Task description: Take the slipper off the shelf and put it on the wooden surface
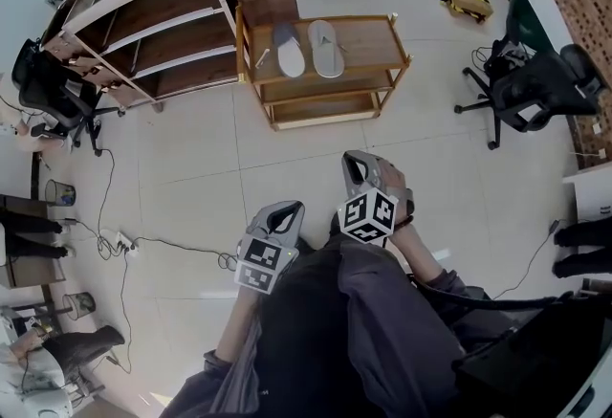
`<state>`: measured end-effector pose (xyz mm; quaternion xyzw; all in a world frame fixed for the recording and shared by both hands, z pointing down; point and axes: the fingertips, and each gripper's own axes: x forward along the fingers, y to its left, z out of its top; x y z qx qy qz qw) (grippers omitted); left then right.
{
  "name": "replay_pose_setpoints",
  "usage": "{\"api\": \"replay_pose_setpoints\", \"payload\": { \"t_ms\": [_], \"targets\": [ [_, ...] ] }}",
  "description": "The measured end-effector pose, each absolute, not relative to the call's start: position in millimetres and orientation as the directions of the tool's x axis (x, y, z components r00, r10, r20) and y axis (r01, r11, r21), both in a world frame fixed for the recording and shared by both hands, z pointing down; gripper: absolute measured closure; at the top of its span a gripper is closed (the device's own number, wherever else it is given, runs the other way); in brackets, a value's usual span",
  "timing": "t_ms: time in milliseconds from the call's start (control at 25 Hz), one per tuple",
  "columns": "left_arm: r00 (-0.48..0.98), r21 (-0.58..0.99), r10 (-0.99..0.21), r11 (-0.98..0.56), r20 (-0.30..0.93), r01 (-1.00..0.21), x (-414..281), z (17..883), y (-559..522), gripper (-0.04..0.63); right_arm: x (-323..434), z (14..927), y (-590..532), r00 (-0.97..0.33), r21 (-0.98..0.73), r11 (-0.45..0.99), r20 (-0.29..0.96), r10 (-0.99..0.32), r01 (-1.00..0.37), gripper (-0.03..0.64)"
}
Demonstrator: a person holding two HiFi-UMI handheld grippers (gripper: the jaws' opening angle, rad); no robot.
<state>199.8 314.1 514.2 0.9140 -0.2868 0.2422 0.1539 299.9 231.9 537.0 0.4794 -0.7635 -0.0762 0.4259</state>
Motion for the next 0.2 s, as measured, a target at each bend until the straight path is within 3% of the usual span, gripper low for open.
{"api": "replay_pose_setpoints", "payload": {
  "t_ms": [200],
  "targets": [
    [0.719, 0.146, -0.456, -0.784, 0.524, -0.603, 198.7, 513.9, 312.6, 0.583, 297.8, 534.5, 231.0, -0.181, 0.53, 0.536, 0.579, -0.795, -0.658, 0.617]
  ]
}}
